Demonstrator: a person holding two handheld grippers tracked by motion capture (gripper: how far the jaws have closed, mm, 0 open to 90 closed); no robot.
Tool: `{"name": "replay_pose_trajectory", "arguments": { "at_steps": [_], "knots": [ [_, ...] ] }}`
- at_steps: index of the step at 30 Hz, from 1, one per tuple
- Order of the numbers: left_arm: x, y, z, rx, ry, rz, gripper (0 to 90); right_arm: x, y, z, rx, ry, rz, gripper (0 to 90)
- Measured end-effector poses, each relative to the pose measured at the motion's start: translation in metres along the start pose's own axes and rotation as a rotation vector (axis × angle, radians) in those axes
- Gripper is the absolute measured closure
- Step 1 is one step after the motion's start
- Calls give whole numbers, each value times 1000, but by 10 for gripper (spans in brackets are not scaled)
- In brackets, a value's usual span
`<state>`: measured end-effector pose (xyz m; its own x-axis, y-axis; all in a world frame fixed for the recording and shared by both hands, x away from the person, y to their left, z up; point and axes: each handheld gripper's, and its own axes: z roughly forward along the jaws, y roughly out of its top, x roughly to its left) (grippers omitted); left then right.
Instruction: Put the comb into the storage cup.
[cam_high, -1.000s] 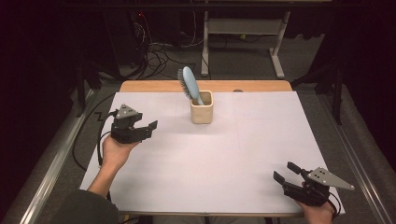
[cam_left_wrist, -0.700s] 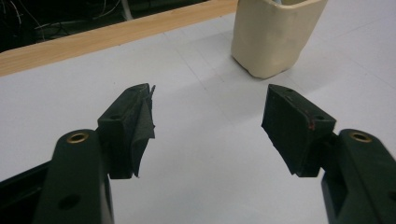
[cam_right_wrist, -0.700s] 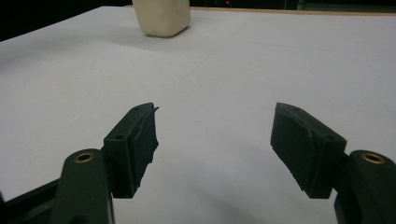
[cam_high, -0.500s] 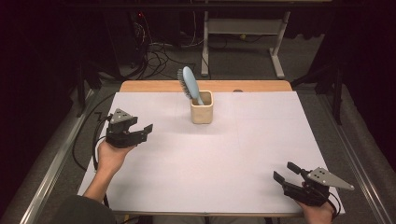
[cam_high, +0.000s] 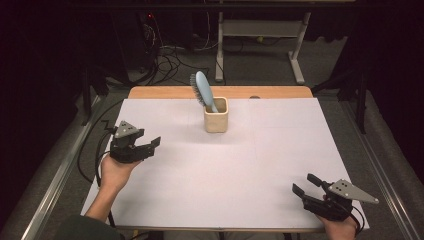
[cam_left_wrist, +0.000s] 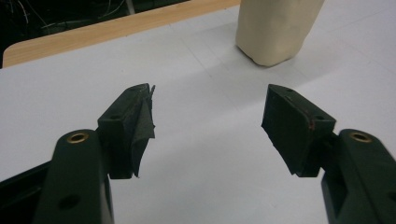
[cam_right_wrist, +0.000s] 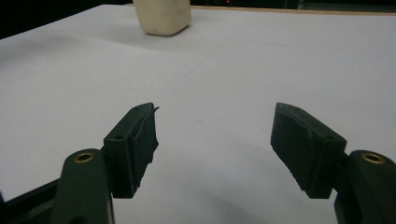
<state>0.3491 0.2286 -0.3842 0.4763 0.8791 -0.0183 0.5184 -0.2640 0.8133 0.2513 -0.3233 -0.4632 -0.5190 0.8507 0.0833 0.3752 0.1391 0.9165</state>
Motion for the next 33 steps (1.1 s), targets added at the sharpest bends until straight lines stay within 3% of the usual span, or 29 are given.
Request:
{"name": "replay_pose_trajectory", "arguments": {
  "at_steps": [12,33],
  "knots": [
    [2,-11,-8,-12,7,-7,339,0,0,0,-2,0,-2,321],
    [-2,-28,-23,-39,18,18,339,-1,0,0,0,0,0,321]
  ]
}}
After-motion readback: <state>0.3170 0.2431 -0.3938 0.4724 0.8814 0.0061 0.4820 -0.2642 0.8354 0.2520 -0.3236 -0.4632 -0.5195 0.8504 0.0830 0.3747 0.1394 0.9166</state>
